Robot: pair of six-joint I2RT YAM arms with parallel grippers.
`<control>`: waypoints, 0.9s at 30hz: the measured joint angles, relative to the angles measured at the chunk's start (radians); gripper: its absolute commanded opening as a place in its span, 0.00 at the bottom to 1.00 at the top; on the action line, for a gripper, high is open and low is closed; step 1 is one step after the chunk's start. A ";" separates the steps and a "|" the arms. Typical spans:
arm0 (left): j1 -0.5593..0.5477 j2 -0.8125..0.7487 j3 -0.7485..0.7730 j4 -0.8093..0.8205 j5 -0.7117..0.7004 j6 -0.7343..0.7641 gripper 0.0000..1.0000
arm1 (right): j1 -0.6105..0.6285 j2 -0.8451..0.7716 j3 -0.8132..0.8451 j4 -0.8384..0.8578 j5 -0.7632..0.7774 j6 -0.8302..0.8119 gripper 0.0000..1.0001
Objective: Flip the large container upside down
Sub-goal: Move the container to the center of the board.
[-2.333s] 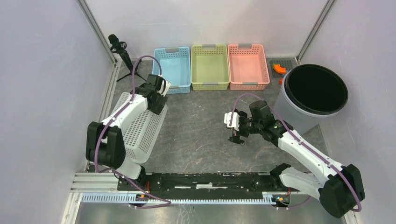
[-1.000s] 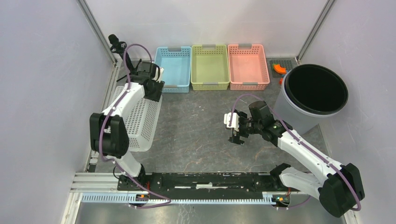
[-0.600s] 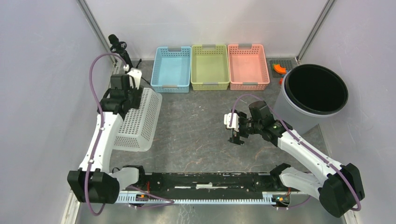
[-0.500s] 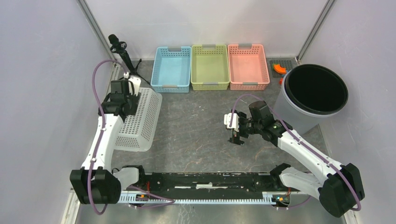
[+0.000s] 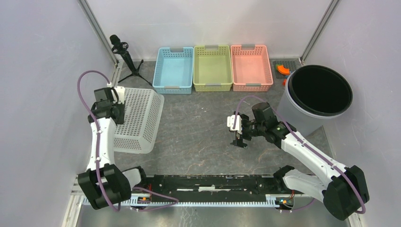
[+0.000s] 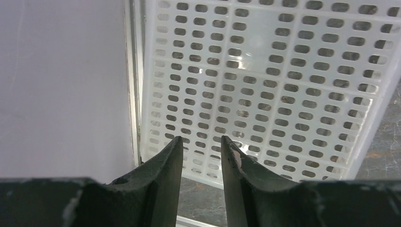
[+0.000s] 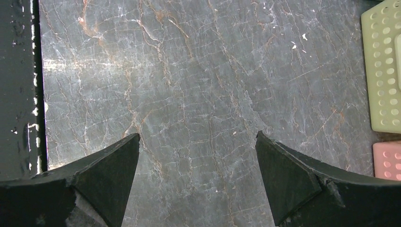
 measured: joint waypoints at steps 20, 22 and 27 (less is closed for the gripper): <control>0.164 -0.063 -0.139 0.035 0.119 0.011 0.33 | 0.000 0.000 0.000 -0.014 -0.010 -0.007 0.98; 0.176 -0.084 -0.154 0.035 0.130 0.014 0.32 | 0.000 0.000 0.000 -0.014 -0.012 -0.008 0.98; 0.192 -0.127 -0.180 0.029 0.153 0.014 0.32 | 0.000 0.000 0.000 -0.014 -0.020 -0.008 0.98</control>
